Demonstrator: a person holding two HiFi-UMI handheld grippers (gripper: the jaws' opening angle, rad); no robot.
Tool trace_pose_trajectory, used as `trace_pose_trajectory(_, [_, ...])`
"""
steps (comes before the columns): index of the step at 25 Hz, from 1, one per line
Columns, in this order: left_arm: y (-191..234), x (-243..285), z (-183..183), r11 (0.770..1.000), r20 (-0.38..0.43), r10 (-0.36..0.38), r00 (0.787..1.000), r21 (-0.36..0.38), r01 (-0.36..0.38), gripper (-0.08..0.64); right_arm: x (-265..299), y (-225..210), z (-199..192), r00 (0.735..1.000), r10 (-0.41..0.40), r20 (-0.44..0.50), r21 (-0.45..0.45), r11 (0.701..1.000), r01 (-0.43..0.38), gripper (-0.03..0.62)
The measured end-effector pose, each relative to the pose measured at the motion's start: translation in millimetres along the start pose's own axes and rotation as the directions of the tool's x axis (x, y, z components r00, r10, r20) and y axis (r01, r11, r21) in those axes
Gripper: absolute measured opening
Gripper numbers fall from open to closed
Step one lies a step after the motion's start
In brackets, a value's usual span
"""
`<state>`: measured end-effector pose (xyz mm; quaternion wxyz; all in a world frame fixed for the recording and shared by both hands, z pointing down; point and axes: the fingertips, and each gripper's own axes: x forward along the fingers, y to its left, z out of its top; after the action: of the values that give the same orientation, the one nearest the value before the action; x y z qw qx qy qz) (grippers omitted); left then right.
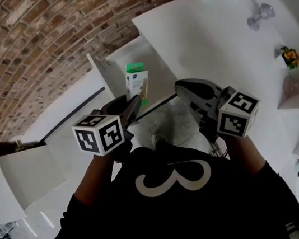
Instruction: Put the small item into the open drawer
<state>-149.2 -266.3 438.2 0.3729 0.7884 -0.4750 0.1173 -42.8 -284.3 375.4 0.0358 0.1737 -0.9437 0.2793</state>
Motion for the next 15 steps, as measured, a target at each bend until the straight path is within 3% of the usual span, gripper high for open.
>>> trace_pose_trajectory(15, [58,81,-14,0.995,-0.137,0.097,0.986,0.0,-0.098,0.091,5,-54,-13,0.996,-0.087,-0.033,0.052,0.995,0.089,0.009])
